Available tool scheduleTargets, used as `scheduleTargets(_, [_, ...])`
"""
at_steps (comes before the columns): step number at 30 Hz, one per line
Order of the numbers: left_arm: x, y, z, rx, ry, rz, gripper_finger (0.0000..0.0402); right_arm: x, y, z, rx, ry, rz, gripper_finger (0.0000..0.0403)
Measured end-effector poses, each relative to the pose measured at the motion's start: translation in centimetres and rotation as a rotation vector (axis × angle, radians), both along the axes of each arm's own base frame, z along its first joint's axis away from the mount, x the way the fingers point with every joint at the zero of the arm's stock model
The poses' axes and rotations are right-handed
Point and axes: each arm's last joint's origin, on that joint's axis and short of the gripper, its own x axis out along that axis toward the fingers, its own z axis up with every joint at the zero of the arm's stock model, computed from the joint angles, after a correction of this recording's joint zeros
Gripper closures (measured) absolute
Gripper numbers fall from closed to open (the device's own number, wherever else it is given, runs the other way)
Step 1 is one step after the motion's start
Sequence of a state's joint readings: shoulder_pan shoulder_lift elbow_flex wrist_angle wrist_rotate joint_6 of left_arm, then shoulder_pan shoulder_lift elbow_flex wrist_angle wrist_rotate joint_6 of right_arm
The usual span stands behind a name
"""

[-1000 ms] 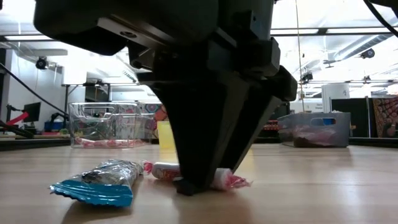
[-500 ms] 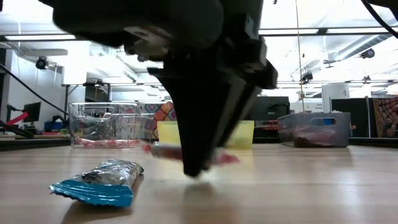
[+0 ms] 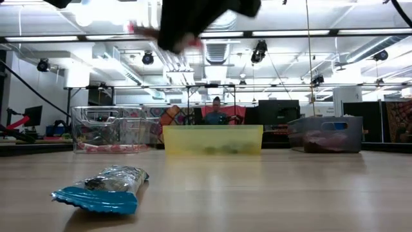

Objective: Sort candy
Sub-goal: Put the orange candy into the transparent bin

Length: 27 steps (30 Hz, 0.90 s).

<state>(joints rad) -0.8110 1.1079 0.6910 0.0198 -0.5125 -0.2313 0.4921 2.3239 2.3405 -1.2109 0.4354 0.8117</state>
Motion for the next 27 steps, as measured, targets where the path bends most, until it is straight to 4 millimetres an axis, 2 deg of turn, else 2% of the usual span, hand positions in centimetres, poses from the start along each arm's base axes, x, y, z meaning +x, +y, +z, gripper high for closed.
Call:
scheduleTargets(6, [0.4, -0.4, -0.3, -0.023, 0.002, 0.007, 0.0297, 0.0, 1.3, 1.2, -0.088, -0.119, 0.080, 0.0367])
scheduleTargets(13, [1.2, -1.3, -2.0, 0.034, 0.041, 0.002, 0.0208, 0.9, 2.6, 2.0, -0.126, -0.260, 0.177, 0.0367])
scheduleTargets(17, [2.0, -2.2, -2.6, 0.045, 0.004, -0.013, 0.0178, 1.4, 3.0, 2.5, -0.129, -0.318, 0.221, 0.0367])
scheduleTargets(22, [2.6, -2.8, -2.8, 0.057, -0.052, -0.031, 0.0174, 1.6, 3.1, 2.7, -0.118, -0.334, 0.257, 0.0367])
scheduleTargets(27, [2.6, -2.8, -2.7, 0.056, -0.055, -0.031, 0.0217, 1.6, 3.1, 2.7, -0.118, -0.334, 0.257, 0.0367])
